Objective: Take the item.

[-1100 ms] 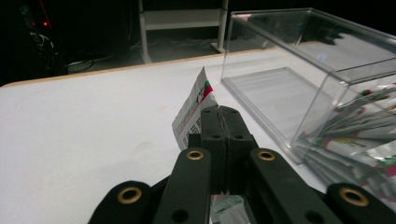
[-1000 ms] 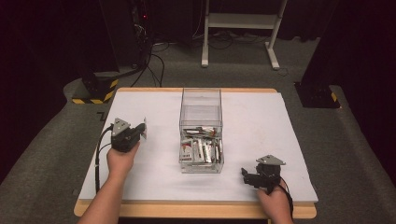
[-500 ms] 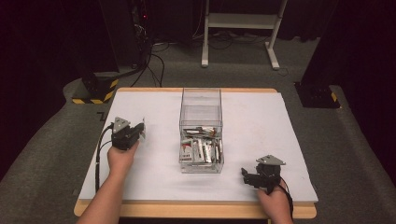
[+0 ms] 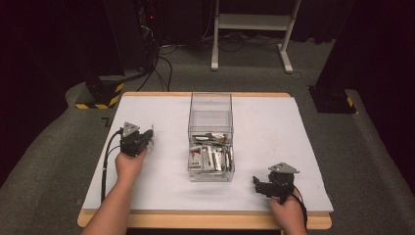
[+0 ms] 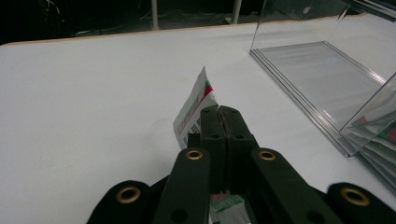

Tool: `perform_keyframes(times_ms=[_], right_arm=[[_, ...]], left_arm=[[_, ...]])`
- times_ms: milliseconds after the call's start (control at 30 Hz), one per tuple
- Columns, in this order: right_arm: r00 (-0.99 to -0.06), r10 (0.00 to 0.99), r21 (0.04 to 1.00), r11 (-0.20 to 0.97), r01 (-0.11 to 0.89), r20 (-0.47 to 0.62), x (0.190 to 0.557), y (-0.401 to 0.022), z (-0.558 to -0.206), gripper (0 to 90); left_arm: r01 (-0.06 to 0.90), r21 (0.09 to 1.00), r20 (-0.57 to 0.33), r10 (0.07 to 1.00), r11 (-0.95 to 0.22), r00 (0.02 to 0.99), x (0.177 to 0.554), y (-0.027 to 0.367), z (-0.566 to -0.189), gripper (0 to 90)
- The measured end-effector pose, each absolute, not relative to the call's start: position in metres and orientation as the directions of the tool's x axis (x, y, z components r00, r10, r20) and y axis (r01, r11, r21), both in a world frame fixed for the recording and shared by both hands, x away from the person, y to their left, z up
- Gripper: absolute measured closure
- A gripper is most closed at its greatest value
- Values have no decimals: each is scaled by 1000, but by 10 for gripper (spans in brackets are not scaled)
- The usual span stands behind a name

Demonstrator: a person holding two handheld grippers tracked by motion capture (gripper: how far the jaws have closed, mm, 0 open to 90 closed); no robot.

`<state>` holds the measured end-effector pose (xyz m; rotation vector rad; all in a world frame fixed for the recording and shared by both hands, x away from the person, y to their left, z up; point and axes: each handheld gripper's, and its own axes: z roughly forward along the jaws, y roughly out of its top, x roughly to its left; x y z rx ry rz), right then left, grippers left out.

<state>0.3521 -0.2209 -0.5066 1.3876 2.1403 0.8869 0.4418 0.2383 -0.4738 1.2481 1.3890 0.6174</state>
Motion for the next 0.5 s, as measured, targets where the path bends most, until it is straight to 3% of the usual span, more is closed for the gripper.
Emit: perform_keyframes(times_ms=[367, 500], right_arm=[[-403, 915, 714, 292, 636, -16, 352, -221, -507, 96], [-402, 915, 714, 292, 637, -15, 352, -221, -506, 96]], left_arm=[[338, 881, -407, 895, 331, 184, 447, 227, -480, 862], [352, 869, -432, 880, 346, 200, 447, 223, -480, 747]])
